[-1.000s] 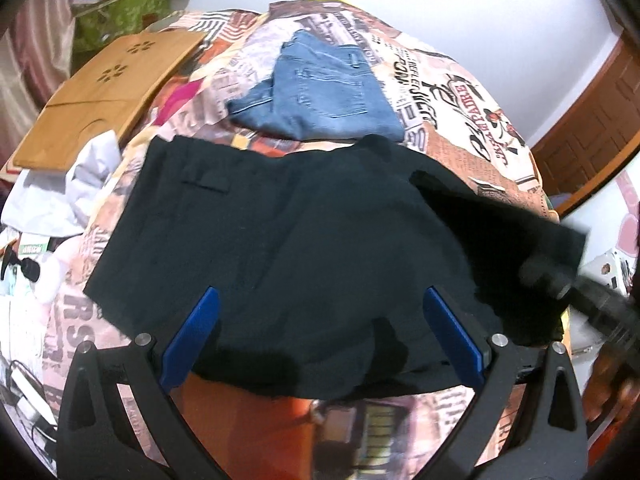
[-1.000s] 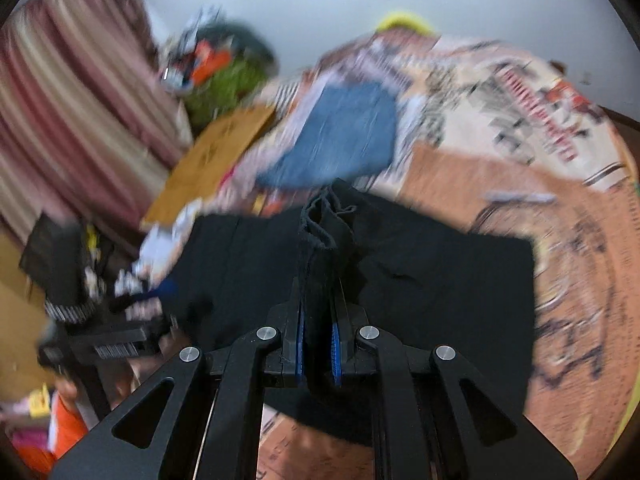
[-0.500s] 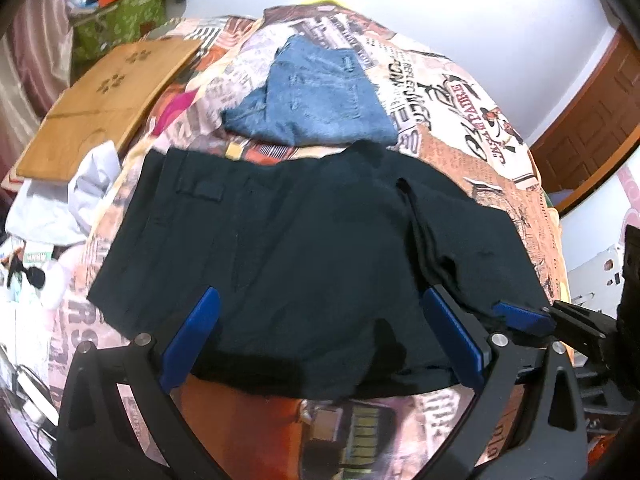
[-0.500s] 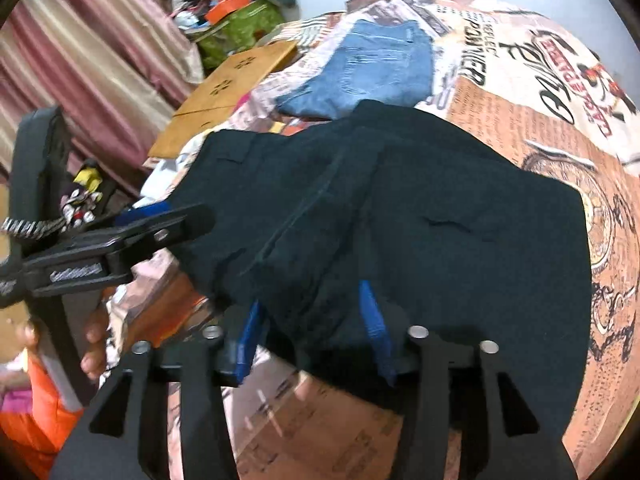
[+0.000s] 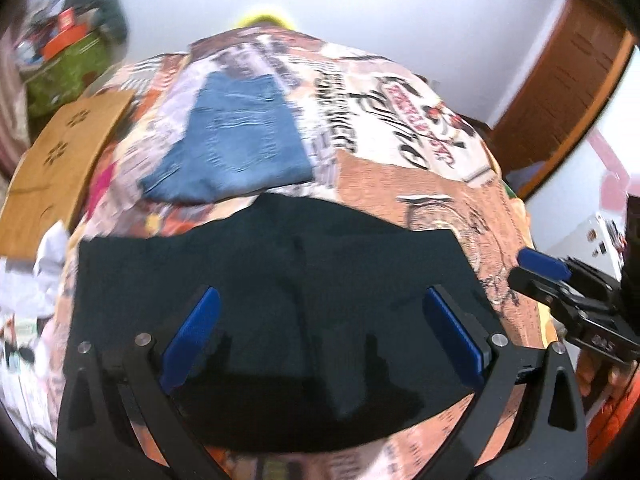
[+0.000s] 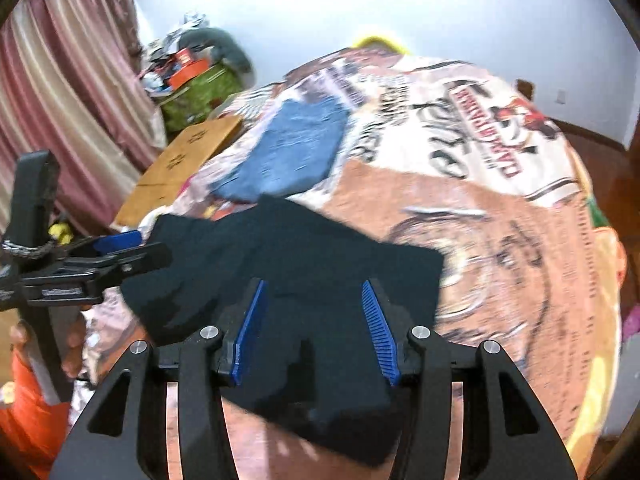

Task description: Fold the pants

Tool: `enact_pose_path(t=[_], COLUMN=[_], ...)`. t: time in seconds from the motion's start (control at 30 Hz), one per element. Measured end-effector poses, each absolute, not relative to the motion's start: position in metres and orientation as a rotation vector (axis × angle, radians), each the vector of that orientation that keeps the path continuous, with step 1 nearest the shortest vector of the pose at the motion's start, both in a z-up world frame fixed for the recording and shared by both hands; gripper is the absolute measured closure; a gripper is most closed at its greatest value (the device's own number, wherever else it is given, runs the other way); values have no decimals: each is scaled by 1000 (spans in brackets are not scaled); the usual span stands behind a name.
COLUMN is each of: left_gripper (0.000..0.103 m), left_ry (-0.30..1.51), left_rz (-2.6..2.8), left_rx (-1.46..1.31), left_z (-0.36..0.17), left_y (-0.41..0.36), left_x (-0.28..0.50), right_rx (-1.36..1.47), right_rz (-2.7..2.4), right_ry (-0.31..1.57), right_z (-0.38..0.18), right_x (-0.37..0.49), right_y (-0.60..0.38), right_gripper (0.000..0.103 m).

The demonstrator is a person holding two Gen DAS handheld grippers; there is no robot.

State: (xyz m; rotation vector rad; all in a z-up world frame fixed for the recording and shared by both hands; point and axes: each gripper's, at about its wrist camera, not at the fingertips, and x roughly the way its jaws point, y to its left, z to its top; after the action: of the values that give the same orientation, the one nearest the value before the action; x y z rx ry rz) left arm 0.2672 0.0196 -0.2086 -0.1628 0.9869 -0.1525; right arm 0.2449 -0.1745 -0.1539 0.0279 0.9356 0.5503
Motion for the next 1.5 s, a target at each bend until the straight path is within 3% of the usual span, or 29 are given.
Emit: enact_pose_path(t=[0.13, 0.2, 0.27, 0.33, 0.4, 0.53, 0.8, 1.03, 1.23, 1.5], left_gripper=[1, 8, 32, 44, 48, 48, 46, 40, 24, 21], left_ry=[1017, 1032, 1077, 1127, 1167, 1160, 1088, 1056, 1047, 1080], left_rz=[-220, -244, -283, -309, -310, -293, -246, -216, -163, -76], left_rx=[-86, -62, -45, -40, -17, 86, 181, 223, 206, 52], left_z=[-218, -225, -239, -253, -268, -285, -283, -280, -277, -260], left_y=[-13, -26, -40, -48, -54, -65, -69, -69, -60, -14], left_x=[290, 297, 308, 316, 320, 311, 284, 258, 244, 231], right_rx=[19, 12, 19, 8, -15, -45, -82, -103, -89, -68], right_rz=[544, 546, 554, 563, 574, 606, 613, 591, 561, 533], right_ry=[942, 965, 993, 1009, 1039, 1114, 1098, 1093, 1104, 1070], right_z=[-168, -179, -190, -201, -215, -240, -233, -229, -224, -202], right_x=[262, 271, 278, 282, 285, 280, 252, 228, 216, 207], right_y=[-186, -190, -193, -191, -186, -181, -192, -198, -205, -204], right_gripper=[57, 57, 57, 57, 61, 62, 62, 62, 62, 62])
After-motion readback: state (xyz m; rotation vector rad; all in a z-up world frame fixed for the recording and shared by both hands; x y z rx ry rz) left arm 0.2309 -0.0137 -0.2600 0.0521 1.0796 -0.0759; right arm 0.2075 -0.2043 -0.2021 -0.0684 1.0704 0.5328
